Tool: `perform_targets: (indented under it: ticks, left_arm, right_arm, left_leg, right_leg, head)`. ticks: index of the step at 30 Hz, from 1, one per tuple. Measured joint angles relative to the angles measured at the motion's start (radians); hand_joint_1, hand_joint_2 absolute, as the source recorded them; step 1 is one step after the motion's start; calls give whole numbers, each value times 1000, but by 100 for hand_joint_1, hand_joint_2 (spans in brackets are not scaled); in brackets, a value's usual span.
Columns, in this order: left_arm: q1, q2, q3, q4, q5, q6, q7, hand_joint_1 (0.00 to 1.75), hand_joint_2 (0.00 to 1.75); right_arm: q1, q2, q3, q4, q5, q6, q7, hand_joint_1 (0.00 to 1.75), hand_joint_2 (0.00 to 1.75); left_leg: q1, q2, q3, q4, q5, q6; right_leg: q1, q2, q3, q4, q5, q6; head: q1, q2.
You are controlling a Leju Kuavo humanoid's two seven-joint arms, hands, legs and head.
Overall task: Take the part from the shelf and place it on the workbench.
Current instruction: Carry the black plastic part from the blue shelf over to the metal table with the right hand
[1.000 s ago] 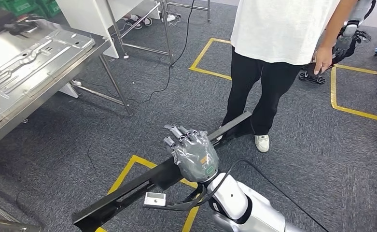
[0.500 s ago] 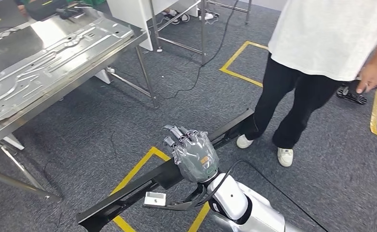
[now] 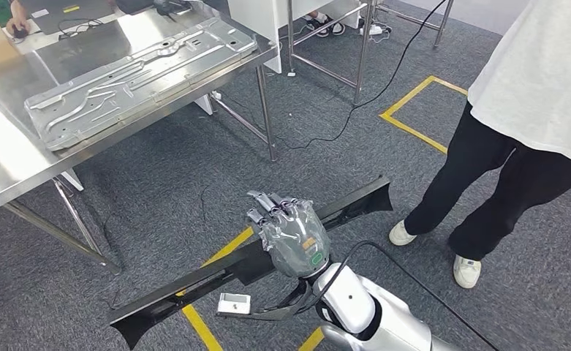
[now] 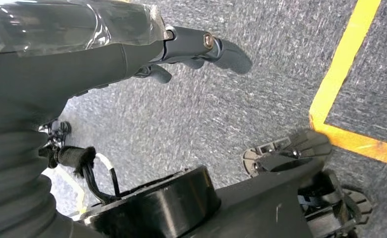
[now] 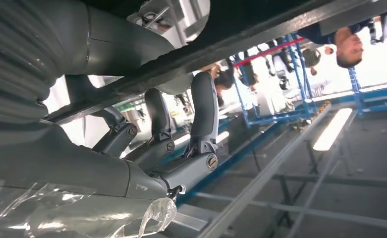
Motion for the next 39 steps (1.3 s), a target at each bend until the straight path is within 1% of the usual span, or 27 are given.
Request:
perform_targets:
  ticks: [2, 4, 5, 6, 7, 8, 10, 11, 12, 13, 15, 17, 18, 20, 21, 22, 23, 25, 26, 27, 30, 32, 34, 36, 37, 38, 39]
  left_arm:
    - [0, 1, 2, 0, 0, 0, -1, 0, 175]
    - [-5, 1, 5, 0, 1, 0, -4, 0, 175]
    - [-8, 0, 7, 0, 1, 0, -5, 0, 175]
    - [-11, 0, 8, 0, 1, 0, -7, 0, 175]
    - [-13, -1, 9, 0, 1, 0, -7, 0, 175]
    - [-13, -1, 10, 0, 0, 0, -7, 0, 175]
    - [-8, -1, 12, 0, -2, 0, -5, 0, 175]
    - [-4, 0, 12, 0, -3, -1, -4, 0, 175]
    - [-2, 2, 13, 0, -3, -1, -3, 0, 175]
    - [0, 4, 13, 0, -3, -1, -3, 0, 175]
    - [2, 5, 14, 0, -3, 0, -3, 0, 175]
    - [3, 6, 15, 0, -1, 6, 0, 0, 175]
    - [2, 5, 16, 0, 2, 10, 5, 0, 175]
    - [0, 3, 18, 0, 14, 14, 21, 0, 175]
    - [0, 2, 20, 0, 20, 14, 28, 0, 175]
    - [2, 1, 21, 0, 25, 13, 32, 0, 175]
    - [5, 0, 22, 0, 28, 13, 33, 0, 175]
    - [7, 0, 23, 0, 32, 13, 33, 0, 175]
    - [7, 0, 24, 0, 34, 14, 33, 0, 175]
    - [6, 1, 26, 0, 36, 13, 33, 0, 175]
    - [8, 1, 34, 0, 44, 10, 33, 0, 175]
    - [9, 1, 39, 0, 49, 6, 37, 0, 175]
    - [6, 0, 43, 0, 53, 0, 41, 0, 175]
    - [-1, -1, 48, 0, 54, -5, 42, 0, 175]
    - [-4, -1, 50, 0, 53, -6, 41, 0, 175]
    - [-5, -2, 51, 0, 52, -8, 41, 0, 175]
    - [-4, -2, 53, 0, 50, -9, 41, 0, 175]
  right_arm:
    - [-2, 1, 0, 0, 1, 0, 0, 175, 175]
    - [-4, 2, 0, 0, 1, 1, 0, 175, 175]
    - [-5, 2, 0, 0, 2, 2, 0, 175, 175]
    - [-5, 2, 0, 0, 1, 2, 0, 175, 175]
    - [-4, 2, 0, 0, 1, 3, -1, 175, 175]
    - [-5, 2, 0, 0, -2, 2, -2, 175, 175]
    - [-9, 2, 0, -2, -12, 0, -7, 175, 175]
    - [-12, 2, 0, -4, -17, -2, -10, 175, 175]
    - [-14, 3, 0, -5, -20, -3, -12, 175, 175]
    - [-16, 3, 0, -6, -21, -4, -13, 175, 175]
    - [-18, 4, -1, -8, -21, -4, -15, 175, 175]
    - [-20, 4, -1, -10, -20, -4, -16, 175, 175]
    - [-21, 3, -1, -11, -20, -4, -16, 175, 175]
    - [-20, 0, 0, -13, -20, -5, -16, 175, 175]
    - [-18, -1, 1, -13, -20, -4, -16, 175, 175]
    - [-16, -2, 2, -13, -20, -4, -16, 175, 175]
    - [-15, -3, 3, -13, -20, -4, -16, 175, 175]
    - [-14, -4, 5, -12, -20, -4, -16, 175, 175]
    - [-15, -3, 6, -13, -21, -4, -16, 175, 175]
    - [-16, -3, 6, -13, -21, -4, -16, 175, 175]
    - [-18, -2, 7, -13, -22, -4, -16, 175, 175]
    - [-20, -1, 8, -13, -24, -4, -16, 175, 175]
    - [-22, 1, 8, -13, -26, -4, -17, 175, 175]
    - [-23, 2, 8, -13, -27, -4, -18, 175, 175]
    - [-22, 2, 9, -13, -28, -4, -18, 175, 175]
    - [-22, 3, 10, -13, -28, -4, -18, 175, 175]
    - [-22, 3, 10, -13, -28, -5, -19, 175, 175]
  left_leg:
    - [0, 42, -24, 50, -26, -8]
    - [1, 100, -88, 180, -82, -16]
    - [2, 112, -125, 252, -109, -18]
    - [2, 117, -153, 303, -122, -17]
    - [1, 119, -162, 316, -117, -13]
    - [-2, 120, -148, 286, -92, -5]
    - [-16, 127, -79, 143, -20, 23]
    - [-23, 134, -46, 78, 4, 38]
    - [-31, 139, -26, 33, 14, 48]
    - [-36, 143, -18, 12, 12, 54]
    - [-38, 139, -6, -14, 14, 58]
    - [-30, 134, 20, -49, 28, 57]
    - [-24, 131, 33, -63, 33, 55]
    - [-20, 125, 40, -68, 33, 51]
    - [-19, 121, 41, -67, 31, 48]
    - [-17, 116, 43, -66, 28, 45]
    - [-14, 111, 44, -62, 24, 39]
    - [-5, 102, 46, -44, 8, 24]
    - [-4, 98, 42, -30, -3, 15]
    - [-3, 95, 38, -19, -12, 8]
    - [-3, 91, 32, -7, -23, -1]
    - [1, 98, 20, 23, -41, -8]
    - [4, 109, -30, 130, -93, -19]
    - [7, 114, -104, 269, -142, -26]
    - [8, 115, -126, 305, -146, -26]
    - [8, 116, -129, 300, -128, -25]
    - [7, 117, -111, 253, -93, -21]
  right_leg:
    - [2, -22, 2, -1, -2, -13]
    - [6, -47, 5, -1, -5, -21]
    - [9, -61, 6, -1, -8, -24]
    - [13, -75, 7, -1, -11, -25]
    - [17, -88, 10, -1, -14, -27]
    - [21, -97, 15, -1, -18, -28]
    - [28, -111, 28, -3, -25, -29]
    - [30, -116, 32, -4, -28, -29]
    - [29, -121, 33, -6, -28, -27]
    - [26, -126, 33, -8, -28, -25]
    - [24, -130, 35, -15, -27, -16]
    - [24, -105, 31, 4, -40, -8]
    - [23, -84, 12, 46, -61, -4]
    - [17, -56, -55, 174, -113, 7]
    - [15, -53, -88, 227, -126, 13]
    - [12, -53, -106, 246, -121, 19]
    - [9, -53, -105, 228, -97, 24]
    - [1, -50, -52, 101, -22, 37]
    - [-2, -47, -26, 42, 2, 38]
    - [-3, -43, -9, 4, 13, 34]
    - [2, -42, -6, -4, 7, 8]
    - [1, -44, -3, -5, 5, -4]
    - [-1, -47, -1, -6, 3, -11]
    - [0, -51, 0, -6, 1, -15]
    - [0, -53, 1, -6, -1, -16]
    - [0, -54, 4, -6, -4, -16]
    - [0, -54, 8, -6, -7, -16]
  head:
    - [-1, 0]
    - [-1, 0]
    - [-1, 0]
    - [-1, 0]
    - [-1, 0]
    - [-1, 0]
    - [-1, 0]
    - [-1, 0]
    - [-1, 0]
    - [0, 0]
    - [0, 0]
    - [0, 0]
    - [0, 0]
    - [1, 0]
    - [0, 0]
    - [1, 0]
    - [0, 0]
    - [1, 0]
    - [1, 0]
    - [1, 0]
    - [0, 0]
    - [0, 0]
    - [-1, 0]
    - [-1, 0]
    - [-1, 0]
    - [-1, 0]
    - [-1, 0]
